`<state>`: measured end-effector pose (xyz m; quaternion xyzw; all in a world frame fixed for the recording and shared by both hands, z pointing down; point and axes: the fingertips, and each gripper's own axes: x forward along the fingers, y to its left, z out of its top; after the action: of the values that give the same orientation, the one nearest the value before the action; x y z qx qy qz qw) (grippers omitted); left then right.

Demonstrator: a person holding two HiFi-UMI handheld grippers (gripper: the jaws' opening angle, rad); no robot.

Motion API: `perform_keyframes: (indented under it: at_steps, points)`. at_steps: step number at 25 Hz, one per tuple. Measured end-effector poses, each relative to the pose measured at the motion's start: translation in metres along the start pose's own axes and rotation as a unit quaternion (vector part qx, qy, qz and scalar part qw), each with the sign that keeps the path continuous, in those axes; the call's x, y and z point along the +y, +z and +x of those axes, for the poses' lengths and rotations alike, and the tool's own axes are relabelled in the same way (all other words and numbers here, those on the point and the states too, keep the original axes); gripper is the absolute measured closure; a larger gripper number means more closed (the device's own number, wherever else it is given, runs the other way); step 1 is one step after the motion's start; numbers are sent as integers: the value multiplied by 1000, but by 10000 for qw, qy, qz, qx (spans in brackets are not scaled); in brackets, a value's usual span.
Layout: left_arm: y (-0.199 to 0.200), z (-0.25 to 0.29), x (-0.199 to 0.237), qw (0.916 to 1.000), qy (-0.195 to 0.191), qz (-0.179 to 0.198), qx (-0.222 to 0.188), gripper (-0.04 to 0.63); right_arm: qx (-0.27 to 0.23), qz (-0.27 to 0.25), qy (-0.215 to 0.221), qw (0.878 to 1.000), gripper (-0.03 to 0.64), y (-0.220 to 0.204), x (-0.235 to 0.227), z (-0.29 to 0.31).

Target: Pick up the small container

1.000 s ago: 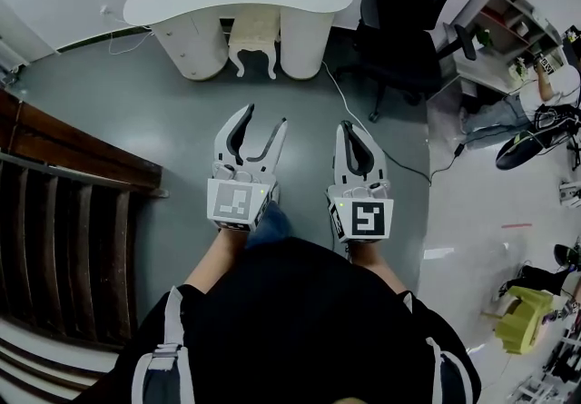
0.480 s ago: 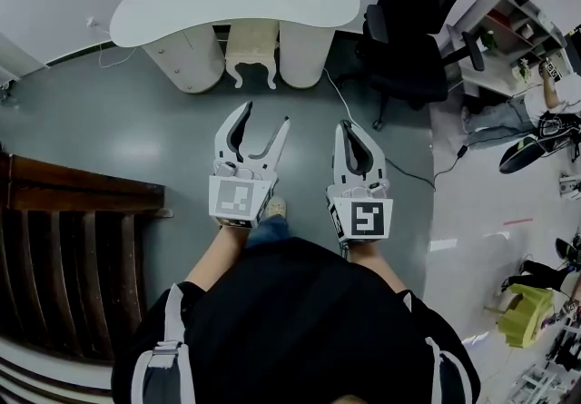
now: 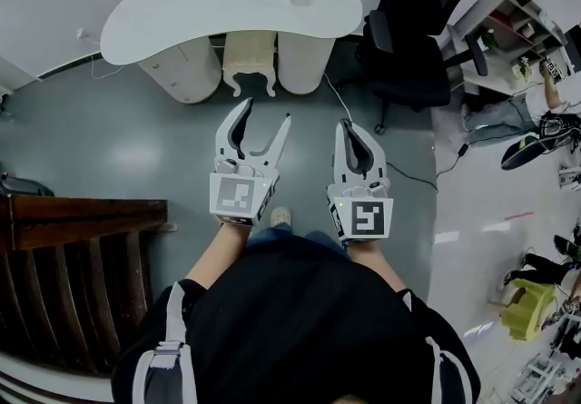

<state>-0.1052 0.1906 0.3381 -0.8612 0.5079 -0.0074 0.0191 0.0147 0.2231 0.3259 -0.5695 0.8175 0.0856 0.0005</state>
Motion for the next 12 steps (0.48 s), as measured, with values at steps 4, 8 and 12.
perform_keyframes:
  at_steps: [4, 8, 12]
  points:
    - [-4, 11, 10, 9999, -51, 3, 87, 328, 7, -14, -66, 10000, 595, -3, -1, 13]
    - [-5, 22, 17, 9999, -118, -5, -19, 328, 22, -14, -99, 9999, 595, -6, -1, 25]
    - [-7, 33, 20, 9999, -153, -19, 48, 328, 64, -7, -111, 9999, 595, -9, -6, 34]
